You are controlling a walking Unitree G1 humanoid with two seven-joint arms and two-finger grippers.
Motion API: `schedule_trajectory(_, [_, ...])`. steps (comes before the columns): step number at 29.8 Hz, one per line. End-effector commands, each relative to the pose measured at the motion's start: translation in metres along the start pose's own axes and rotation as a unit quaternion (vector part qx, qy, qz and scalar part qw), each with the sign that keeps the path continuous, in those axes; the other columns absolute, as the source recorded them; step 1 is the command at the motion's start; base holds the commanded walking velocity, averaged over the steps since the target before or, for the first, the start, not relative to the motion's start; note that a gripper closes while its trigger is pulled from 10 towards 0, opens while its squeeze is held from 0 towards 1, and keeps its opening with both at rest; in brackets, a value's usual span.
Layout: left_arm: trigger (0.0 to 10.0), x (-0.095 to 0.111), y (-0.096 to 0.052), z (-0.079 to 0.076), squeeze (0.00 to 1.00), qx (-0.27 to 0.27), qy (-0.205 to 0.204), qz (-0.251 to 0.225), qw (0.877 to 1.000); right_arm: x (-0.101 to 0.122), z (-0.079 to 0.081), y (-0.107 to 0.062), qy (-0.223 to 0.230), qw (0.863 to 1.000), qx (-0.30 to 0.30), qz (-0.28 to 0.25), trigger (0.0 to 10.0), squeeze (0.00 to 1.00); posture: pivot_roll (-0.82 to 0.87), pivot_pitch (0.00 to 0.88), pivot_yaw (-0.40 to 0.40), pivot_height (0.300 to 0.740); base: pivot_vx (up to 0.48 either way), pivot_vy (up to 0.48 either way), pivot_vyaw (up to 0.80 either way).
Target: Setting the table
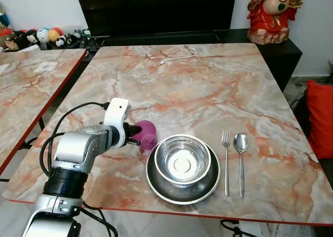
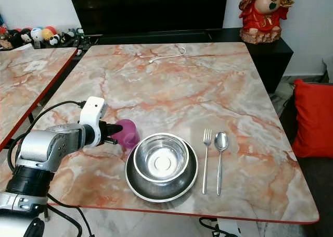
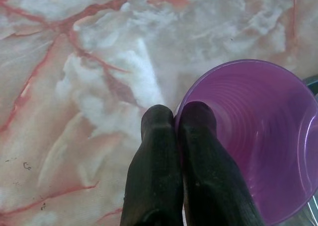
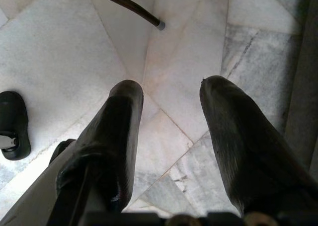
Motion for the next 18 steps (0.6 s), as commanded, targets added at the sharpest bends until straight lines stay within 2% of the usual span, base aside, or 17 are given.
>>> schedule_trajectory(1, [10.0, 0.0029, -0.0017, 0.0095, 0.0, 0.025, 0.004, 0.001, 1.0, -0.0041, 0.004, -0.0008, 0.003, 1.0, 0.004, 0.007, 10.0, 0.0, -0.07, 0.0, 0.093, 0.74, 0.0, 0.0, 0.0])
schedule_trajectory(14, [10.0, 0.0035, -0.0009, 0.0142, 0.0, 0.041, -0.007, -0.003, 0.999, -0.0053, 0.0042, -0.001, 0.005, 1.0, 0.003, 0.009, 10.0, 0.0, -0.07, 0.0, 0.093, 0.74, 0.0, 0.0, 0.0])
schedule_trajectory(15, [10.0, 0.0034, -0.0008, 0.0144, 0.05, 0.042, -0.007, -0.003, 0.999, -0.0053, 0.0042, -0.001, 0.005, 1.0, 0.003, 0.009, 10.0, 0.0, -0.07, 0.0, 0.093, 0.74, 0.0, 0.0, 0.0])
schedule_trajectory(16, [10.0, 0.0037, -0.0008, 0.0147, 0.47, 0.043, -0.008, -0.004, 0.999, -0.0053, 0.0042, -0.001, 0.005, 1.0, 0.003, 0.009, 10.0, 0.0, -0.07, 0.0, 0.093, 0.74, 0.0, 0.0, 0.0])
schedule_trajectory(17, [10.0, 0.0038, -0.0008, 0.0147, 0.55, 0.044, -0.008, -0.005, 0.999, -0.0053, 0.0041, -0.001, 0.005, 1.0, 0.003, 0.009, 10.0, 0.0, -0.07, 0.0, 0.093, 0.74, 0.0, 0.0, 0.0])
schedule_trajectory(18, [10.0, 0.004, -0.0007, 0.0147, 0.55, 0.044, -0.009, -0.006, 0.999, -0.0053, 0.0041, -0.001, 0.005, 1.0, 0.003, 0.009, 10.0, 0.0, -0.07, 0.0, 0.093, 0.74, 0.0, 0.0, 0.0])
Point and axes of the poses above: a point about 5 cm out from each wrist's last joint towards the gripper, its own y axis pointing out of the wrist towards the gripper, its own x axis along the axis of the wrist's last joint, z = x × y, the point moved 2 cm from there along y, pointing out of the wrist towards the gripper, and after that the axes turned 11 degrees about -y, right-handed, at the moved point
